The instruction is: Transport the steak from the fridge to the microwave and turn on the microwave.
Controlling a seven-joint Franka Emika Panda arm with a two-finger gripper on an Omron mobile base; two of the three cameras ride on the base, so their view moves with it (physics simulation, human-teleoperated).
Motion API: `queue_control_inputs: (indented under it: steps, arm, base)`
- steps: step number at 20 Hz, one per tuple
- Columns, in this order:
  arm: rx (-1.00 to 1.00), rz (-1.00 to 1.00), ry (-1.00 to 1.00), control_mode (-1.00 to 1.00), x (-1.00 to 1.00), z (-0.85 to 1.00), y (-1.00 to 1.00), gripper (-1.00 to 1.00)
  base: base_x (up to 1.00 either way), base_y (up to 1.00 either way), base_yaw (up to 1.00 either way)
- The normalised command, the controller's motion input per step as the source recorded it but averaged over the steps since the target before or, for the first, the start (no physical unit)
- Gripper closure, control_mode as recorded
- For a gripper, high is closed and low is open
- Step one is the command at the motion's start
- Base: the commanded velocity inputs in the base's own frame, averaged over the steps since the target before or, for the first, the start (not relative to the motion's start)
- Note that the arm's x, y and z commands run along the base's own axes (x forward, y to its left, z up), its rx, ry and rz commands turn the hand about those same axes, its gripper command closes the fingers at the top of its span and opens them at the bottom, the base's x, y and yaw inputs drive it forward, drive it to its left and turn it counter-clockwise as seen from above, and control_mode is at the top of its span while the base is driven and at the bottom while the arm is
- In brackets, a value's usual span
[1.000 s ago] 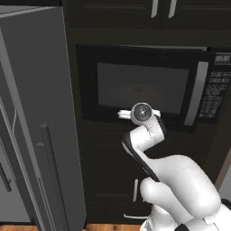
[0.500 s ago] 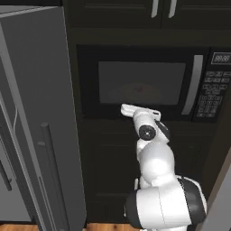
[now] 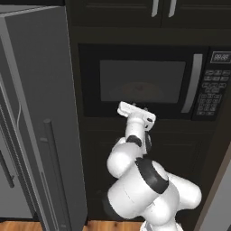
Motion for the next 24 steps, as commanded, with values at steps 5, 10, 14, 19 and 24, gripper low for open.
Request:
queue_control_inputs:
  steps: [5, 10, 14, 19, 24]
  arm:
    - [0.26, 0.11, -0.28, -1.0, -0.28, 0.74, -0.15, -1.0]
    - [0.45, 0.3, -0.21, -1.0, -0.86, 0.98, -0.44, -1.0]
    - [0.49, 0.26, -0.04, -1.0, -1.0, 0.67, -0.67, -1.0]
    - [0.46, 0.06, -0.01, -1.0, -1.0, 0.31, -0.82, -1.0]
    - [0.29, -0.01, 0.1, -1.0, -0.95, 0.25, -0.31, -1.0]
  base:
    - [0.0, 0.0, 0.0]
    - [0.0, 0.0, 0.0]
    - [0.0, 0.0, 0.0]
    - [0.0, 0.0, 0.0]
    - [0.0, 0.0, 0.0]
